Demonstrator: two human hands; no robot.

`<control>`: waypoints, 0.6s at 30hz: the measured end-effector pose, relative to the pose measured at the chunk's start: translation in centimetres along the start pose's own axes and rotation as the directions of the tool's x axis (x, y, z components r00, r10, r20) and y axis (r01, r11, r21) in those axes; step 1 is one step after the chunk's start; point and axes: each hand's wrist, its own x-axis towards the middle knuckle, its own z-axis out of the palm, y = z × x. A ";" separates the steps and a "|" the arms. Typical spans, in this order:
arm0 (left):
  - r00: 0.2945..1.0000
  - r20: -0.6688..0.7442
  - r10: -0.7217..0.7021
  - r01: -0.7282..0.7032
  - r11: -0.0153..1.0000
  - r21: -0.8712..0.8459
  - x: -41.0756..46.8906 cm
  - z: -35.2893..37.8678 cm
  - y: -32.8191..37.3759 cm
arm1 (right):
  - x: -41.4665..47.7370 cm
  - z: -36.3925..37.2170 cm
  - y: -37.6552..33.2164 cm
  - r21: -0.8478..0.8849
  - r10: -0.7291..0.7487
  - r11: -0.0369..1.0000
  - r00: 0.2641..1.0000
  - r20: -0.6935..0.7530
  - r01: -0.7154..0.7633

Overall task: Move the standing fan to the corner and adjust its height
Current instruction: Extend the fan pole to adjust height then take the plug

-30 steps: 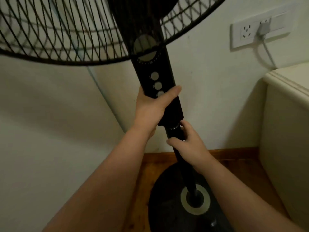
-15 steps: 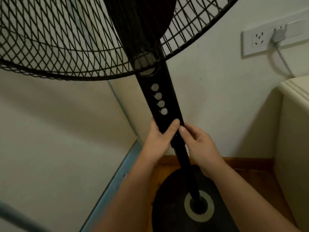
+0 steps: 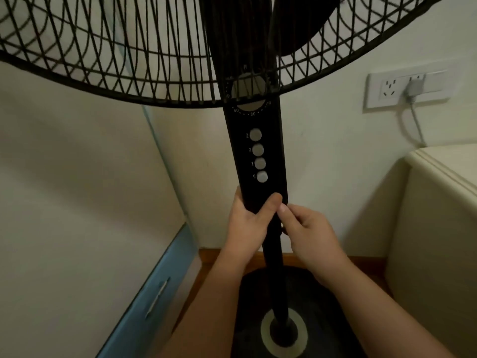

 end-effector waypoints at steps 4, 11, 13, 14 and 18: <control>1.000 0.011 -0.010 0.010 1.000 -0.025 0.1 -0.2 0.1 | -0.2 0.0 -0.7 -0.009 -0.009 1.000 1.000 -0.013 0.009; 1.000 0.019 0.005 -0.004 0.997 -0.071 0.0 0.1 0.4 | -0.6 0.1 -1.8 0.032 0.019 0.999 1.000 -0.009 -0.019; 1.000 0.019 0.025 -0.024 0.996 -0.080 0.1 0.0 0.9 | -0.4 0.0 -2.2 0.010 -0.001 1.000 1.000 -0.010 0.001; 0.999 0.019 0.041 -0.039 0.996 -0.079 0.3 0.0 1.3 | -0.3 -0.1 -2.4 0.021 -0.015 1.000 1.000 -0.008 0.015; 0.997 0.025 0.077 -0.075 0.995 -0.071 1.2 -0.1 3.0 | 0.2 -0.1 -3.6 0.092 -0.057 0.994 0.998 -0.020 0.059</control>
